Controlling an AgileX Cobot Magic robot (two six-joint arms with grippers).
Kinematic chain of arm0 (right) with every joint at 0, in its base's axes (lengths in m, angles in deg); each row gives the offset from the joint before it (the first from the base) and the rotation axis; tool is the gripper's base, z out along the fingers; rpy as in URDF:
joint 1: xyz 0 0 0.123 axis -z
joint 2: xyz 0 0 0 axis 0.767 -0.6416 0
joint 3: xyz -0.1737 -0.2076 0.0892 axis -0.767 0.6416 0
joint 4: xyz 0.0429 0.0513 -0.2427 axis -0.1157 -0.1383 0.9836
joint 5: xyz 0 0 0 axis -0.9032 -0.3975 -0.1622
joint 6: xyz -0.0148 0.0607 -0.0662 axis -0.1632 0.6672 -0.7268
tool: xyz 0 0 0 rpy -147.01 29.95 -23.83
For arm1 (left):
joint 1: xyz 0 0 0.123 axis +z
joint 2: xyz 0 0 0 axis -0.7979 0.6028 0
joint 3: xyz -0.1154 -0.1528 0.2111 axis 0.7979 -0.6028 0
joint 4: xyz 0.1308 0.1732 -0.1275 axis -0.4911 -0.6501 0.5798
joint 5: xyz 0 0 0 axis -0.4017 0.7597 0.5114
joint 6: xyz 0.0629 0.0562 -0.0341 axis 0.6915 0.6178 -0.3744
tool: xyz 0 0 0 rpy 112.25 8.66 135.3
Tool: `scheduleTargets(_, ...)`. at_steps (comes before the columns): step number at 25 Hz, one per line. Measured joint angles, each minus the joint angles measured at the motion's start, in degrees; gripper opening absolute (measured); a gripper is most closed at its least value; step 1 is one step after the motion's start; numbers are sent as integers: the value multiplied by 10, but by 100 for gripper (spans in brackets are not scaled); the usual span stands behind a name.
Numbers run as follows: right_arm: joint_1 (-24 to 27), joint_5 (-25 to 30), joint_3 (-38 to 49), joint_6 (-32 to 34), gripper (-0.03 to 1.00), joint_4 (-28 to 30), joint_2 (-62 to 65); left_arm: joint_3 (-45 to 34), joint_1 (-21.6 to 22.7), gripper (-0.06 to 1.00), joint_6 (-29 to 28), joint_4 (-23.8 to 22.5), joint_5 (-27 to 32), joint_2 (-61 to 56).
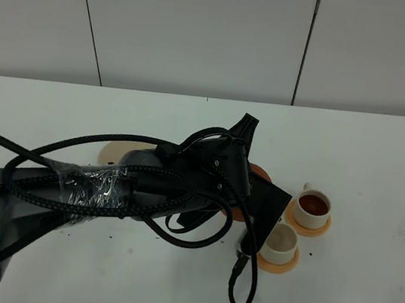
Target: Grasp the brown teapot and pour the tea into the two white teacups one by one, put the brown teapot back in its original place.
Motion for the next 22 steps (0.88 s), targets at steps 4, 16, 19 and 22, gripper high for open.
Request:
scheduleTargets(4, 0, 0, 0, 0, 31, 0, 0, 0, 0, 17, 0, -3, -6, 0)
scheduleTargets(16, 0, 0, 0, 0, 31, 0, 0, 0, -5, 17, 1, -15, -17, 0)
scheduleTargets(19, 0, 0, 0, 0, 31, 0, 0, 0, -9, 17, 4, -16, -18, 2)
scheduleTargets(22, 0, 0, 0, 0, 31, 0, 0, 0, -14, 17, 7, -16, -19, 8)
